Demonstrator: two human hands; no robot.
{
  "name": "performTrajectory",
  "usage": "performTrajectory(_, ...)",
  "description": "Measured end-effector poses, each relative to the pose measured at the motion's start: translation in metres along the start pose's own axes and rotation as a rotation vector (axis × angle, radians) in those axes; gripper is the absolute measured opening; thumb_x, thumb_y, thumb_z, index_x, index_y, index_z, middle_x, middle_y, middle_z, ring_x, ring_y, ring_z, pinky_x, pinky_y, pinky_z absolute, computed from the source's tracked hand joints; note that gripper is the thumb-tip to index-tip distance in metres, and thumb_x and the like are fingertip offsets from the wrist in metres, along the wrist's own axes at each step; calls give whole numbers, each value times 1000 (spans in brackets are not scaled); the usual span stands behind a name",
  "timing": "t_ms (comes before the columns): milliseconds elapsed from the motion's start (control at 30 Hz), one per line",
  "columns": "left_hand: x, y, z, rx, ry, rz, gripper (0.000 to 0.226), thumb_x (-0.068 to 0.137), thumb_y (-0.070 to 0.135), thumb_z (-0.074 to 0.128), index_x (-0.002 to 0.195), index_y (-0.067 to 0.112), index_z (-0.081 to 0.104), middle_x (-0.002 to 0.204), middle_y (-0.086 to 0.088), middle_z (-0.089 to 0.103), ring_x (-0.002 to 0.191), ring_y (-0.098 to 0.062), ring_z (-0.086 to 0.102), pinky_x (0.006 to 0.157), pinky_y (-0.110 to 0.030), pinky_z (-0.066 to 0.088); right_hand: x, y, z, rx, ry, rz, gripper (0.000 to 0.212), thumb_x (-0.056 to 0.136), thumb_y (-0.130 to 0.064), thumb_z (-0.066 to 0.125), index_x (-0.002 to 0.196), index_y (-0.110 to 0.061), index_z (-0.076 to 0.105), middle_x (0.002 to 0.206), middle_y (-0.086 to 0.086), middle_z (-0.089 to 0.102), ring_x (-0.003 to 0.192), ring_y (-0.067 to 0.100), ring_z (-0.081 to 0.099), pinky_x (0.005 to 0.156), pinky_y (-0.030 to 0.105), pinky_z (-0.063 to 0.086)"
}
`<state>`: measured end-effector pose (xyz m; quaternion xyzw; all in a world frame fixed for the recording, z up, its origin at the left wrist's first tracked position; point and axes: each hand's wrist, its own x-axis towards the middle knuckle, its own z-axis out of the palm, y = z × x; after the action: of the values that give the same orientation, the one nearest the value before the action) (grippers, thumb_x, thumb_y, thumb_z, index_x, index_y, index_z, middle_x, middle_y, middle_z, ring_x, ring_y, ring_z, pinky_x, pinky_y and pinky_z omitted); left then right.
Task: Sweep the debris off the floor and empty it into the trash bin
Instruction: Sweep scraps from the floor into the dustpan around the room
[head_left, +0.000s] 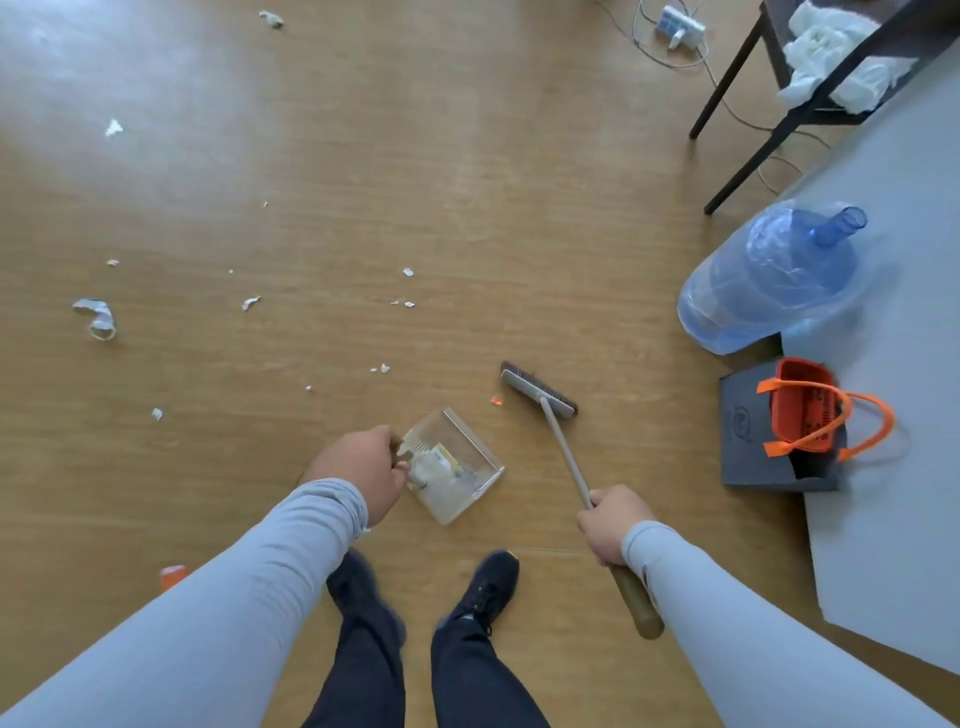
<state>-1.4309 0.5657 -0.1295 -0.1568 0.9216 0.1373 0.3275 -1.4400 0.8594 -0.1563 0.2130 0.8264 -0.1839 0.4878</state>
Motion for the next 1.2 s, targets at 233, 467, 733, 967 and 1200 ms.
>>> performTrajectory(233, -9, -7, -2, -9, -12, 3, 29, 97, 40, 51, 120, 23, 57, 101, 5, 69, 89, -18, 65, 80, -35, 57, -54, 55, -49, 83, -219, -2, 53, 92, -12, 55, 144, -21, 50, 50, 6, 54, 37, 18, 42, 42, 24, 42)
performTrajectory(467, -7, -9, -4, -32, -24, -1, 28, 97, 40, 52, 119, 23, 57, 99, 5, 68, 85, -18, 63, 77, -34, 55, -47, 45, -45, 88, -28, -34, 55, 92, -10, 54, 146, -17, 49, 59, 1, 56, 43, 18, 49, 44, 22, 44)
performTrajectory(733, -14, -11, 3, -18, -4, 6, 26, 97, 40, 52, 117, 24, 56, 90, 6, 64, 81, -18, 62, 72, -32, 54, -46, 13, 1, 32, -214, -13, 40, 90, -13, 52, 128, -19, 62, 68, 7, 61, 45, 19, 51, 50, 29, 53)
performTrajectory(967, -43, -33, 1, -61, -39, 13, 31, 97, 41, 52, 123, 25, 56, 97, 7, 67, 84, -16, 64, 78, -34, 58, -95, 60, -28, 304, -231, -3, 60, 90, -6, 55, 148, -15, 43, 52, 13, 51, 37, 17, 40, 34, 22, 36)
performTrajectory(1200, -93, -85, -25, -141, -27, 20, 32, 95, 40, 55, 126, 29, 57, 111, 12, 70, 95, -12, 67, 86, -33, 57, -120, 40, -15, 331, -87, -35, 59, 89, -5, 53, 147, -9, 44, 47, 11, 50, 33, 18, 37, 35, 22, 36)
